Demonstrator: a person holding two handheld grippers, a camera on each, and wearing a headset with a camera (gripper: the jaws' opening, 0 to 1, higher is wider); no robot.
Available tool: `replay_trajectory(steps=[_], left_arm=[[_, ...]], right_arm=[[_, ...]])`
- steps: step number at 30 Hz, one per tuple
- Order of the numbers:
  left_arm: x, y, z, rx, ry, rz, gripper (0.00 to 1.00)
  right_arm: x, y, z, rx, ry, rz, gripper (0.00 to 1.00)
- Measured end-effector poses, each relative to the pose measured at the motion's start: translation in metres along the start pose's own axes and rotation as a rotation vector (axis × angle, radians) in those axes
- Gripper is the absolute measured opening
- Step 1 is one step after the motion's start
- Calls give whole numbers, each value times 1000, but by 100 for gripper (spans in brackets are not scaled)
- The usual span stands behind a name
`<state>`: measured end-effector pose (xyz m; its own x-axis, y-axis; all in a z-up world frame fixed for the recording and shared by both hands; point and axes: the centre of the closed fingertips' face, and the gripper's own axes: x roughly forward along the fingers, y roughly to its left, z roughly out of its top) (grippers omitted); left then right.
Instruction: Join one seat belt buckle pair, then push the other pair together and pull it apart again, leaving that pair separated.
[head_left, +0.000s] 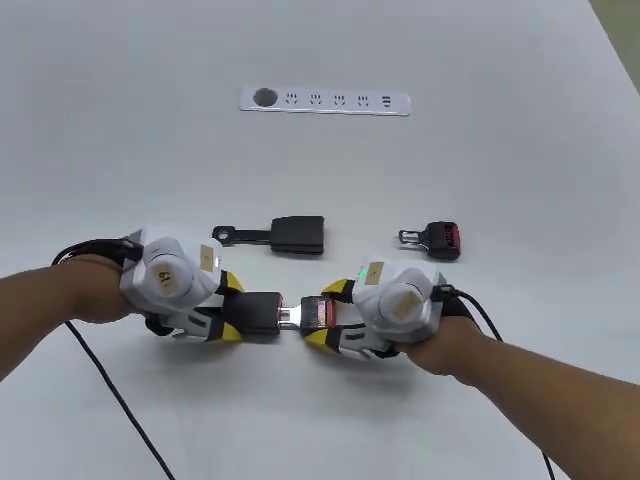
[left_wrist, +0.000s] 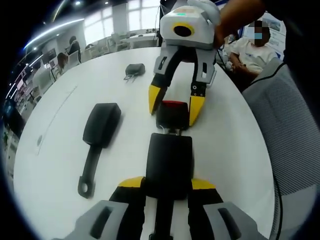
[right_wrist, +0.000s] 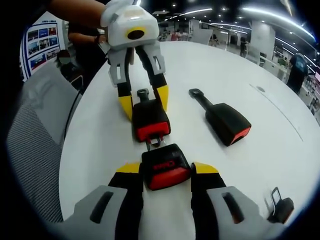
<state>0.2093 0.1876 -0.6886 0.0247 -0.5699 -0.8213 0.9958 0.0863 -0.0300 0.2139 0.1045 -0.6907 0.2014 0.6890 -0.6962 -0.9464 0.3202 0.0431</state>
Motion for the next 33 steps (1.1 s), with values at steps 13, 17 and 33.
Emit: replay_trajectory(steps=[13, 17, 33], left_arm=[[1, 1, 0, 18, 20, -5, 33], [2, 1, 0, 29, 33, -11, 33], [0, -2, 1, 33, 36, -23, 33]], right_arm=[[7, 3, 7, 38, -16, -21, 35], [12, 5, 12, 39, -23, -17, 35], [19, 7, 11, 34, 3, -25, 35]])
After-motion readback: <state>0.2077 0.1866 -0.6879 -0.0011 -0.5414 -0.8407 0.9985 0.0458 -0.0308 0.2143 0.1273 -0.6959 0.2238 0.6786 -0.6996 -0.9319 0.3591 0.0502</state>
